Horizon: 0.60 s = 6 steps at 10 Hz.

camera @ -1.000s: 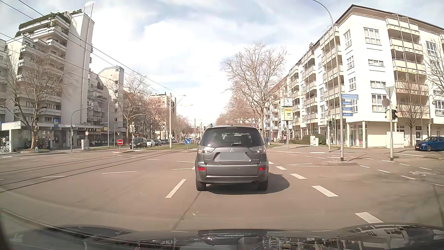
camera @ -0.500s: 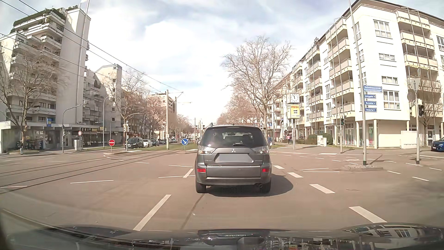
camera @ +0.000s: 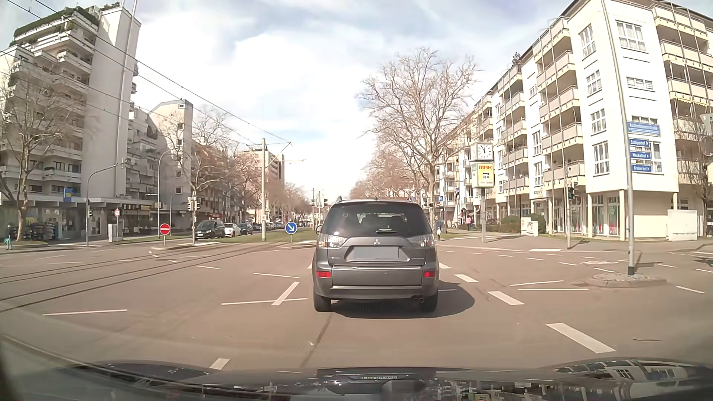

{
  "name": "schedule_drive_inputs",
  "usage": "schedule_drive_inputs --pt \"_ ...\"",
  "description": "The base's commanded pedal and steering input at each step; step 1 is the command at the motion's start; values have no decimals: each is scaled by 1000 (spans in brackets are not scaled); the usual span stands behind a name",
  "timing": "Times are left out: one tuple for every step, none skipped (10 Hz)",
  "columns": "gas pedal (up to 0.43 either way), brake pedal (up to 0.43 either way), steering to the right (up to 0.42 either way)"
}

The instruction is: Follow the waypoints while adhering to traffic rules and regulations

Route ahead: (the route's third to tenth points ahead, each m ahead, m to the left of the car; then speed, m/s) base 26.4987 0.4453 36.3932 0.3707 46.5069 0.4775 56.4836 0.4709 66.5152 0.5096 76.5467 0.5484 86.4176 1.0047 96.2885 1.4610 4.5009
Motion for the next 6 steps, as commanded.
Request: schedule_drive_inputs --pt "0 159 -5" --pt "0 146 -5" --pt "0 146 -5" --pt "0 140 -5" --pt "0 140 -5" --pt "0 140 -5"
